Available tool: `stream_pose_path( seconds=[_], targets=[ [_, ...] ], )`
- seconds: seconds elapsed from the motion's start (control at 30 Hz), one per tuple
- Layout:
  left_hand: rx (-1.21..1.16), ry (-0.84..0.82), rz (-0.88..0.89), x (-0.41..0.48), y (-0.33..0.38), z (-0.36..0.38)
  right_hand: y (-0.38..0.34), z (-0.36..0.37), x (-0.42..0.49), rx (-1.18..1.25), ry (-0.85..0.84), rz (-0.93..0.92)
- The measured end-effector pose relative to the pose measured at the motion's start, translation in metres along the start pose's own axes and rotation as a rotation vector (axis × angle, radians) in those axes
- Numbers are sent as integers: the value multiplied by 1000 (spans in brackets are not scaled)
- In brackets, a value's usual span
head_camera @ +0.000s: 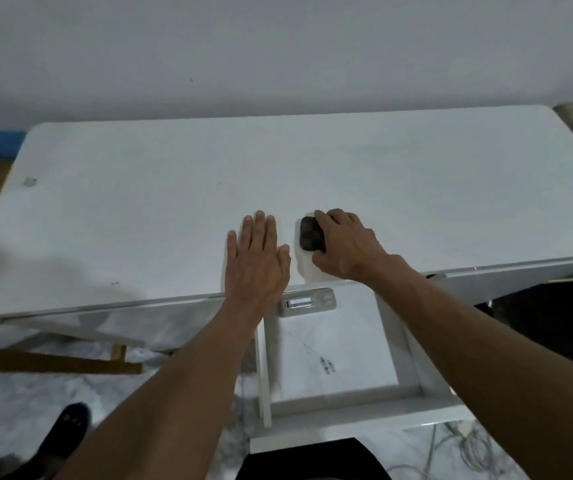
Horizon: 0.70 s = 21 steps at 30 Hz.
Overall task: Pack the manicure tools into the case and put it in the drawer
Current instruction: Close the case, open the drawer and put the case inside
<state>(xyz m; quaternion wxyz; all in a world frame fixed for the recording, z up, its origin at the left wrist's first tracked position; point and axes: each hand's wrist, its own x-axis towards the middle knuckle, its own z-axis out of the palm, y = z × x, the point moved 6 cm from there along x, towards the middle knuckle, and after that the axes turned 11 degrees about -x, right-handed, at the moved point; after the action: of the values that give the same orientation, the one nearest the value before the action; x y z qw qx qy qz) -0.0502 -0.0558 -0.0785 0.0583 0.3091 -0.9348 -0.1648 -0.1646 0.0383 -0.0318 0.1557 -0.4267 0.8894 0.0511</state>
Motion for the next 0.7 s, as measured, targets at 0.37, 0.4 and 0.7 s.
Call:
stream_pose_path(
  seconds=[0.37,0.4,0.7],
  targets=[
    [2,3,-53,-13,11,5,14,5,-41,1,-23,-59],
    [-1,2,-58,-14,11,4,16,6,-47,3,-20,-60],
    [-3,7,-73,-17,12,8,14,39,-100,33,32,-122]
  ],
)
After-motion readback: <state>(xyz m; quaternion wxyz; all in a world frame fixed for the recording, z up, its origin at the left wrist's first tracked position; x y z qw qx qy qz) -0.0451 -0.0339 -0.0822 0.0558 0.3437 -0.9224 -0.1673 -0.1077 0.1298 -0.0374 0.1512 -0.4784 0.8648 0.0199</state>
